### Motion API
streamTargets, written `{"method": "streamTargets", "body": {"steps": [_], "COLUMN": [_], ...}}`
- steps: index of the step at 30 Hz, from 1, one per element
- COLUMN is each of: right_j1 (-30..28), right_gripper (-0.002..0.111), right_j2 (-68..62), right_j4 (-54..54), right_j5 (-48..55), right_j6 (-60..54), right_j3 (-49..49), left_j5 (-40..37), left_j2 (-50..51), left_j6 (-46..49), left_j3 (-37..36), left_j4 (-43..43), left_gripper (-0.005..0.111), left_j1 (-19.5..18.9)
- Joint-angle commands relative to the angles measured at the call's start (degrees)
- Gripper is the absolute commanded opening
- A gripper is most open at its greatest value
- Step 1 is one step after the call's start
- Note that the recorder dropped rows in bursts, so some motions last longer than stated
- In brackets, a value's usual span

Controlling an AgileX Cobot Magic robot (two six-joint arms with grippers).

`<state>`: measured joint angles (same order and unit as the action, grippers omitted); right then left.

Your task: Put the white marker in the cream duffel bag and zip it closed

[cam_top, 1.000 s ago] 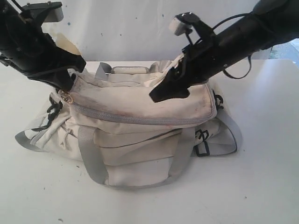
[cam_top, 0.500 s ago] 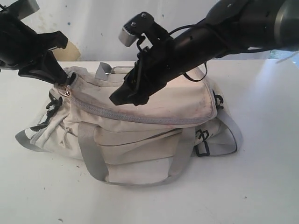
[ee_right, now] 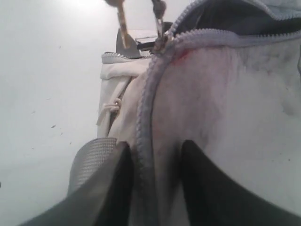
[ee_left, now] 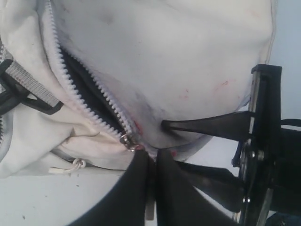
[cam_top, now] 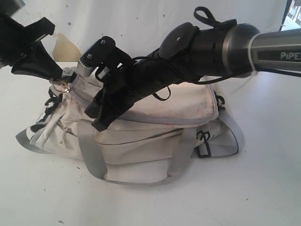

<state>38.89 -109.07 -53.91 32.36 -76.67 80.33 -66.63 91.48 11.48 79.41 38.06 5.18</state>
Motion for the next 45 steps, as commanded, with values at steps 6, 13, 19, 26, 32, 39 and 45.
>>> {"method": "streamTargets", "body": {"steps": [6,13,19,26,32,39,45], "right_j1": [0.0,0.0,0.0,0.0,0.0,0.0,0.0], "right_gripper": [0.000,0.000,0.000,0.000,0.000,0.000,0.000], "right_j2": [-0.1,-0.1,-0.1,-0.1,-0.2,-0.2,-0.2], "right_j4": [0.0,4.9,8.0,14.8,16.9,16.9,16.9], "right_j5": [0.1,1.2,1.6,4.8,5.4,5.3,5.3], "right_j6": [0.9,0.9,0.9,0.9,0.9,2.1,3.5], "right_j3": [0.3,0.3,0.3,0.3,0.3,0.3,0.3], "left_j5": [0.4,6.9,18.1,30.1,43.1,55.1,53.5], "left_j2": [-0.8,-0.8,-0.8,-0.2,3.9,10.3,15.8], "left_j6": [-0.1,1.0,6.8,7.1,13.6,14.4,14.4], "left_j3": [0.0,0.0,0.0,0.0,0.0,0.0,4.6], "left_j4": [5.6,3.9,2.3,-6.2,-4.0,-3.0,-0.3], "left_gripper": [0.000,0.000,0.000,0.000,0.000,0.000,0.000], "left_j1": [-2.6,-4.4,-4.7,-4.7,-4.7,-4.7,-4.5]}}
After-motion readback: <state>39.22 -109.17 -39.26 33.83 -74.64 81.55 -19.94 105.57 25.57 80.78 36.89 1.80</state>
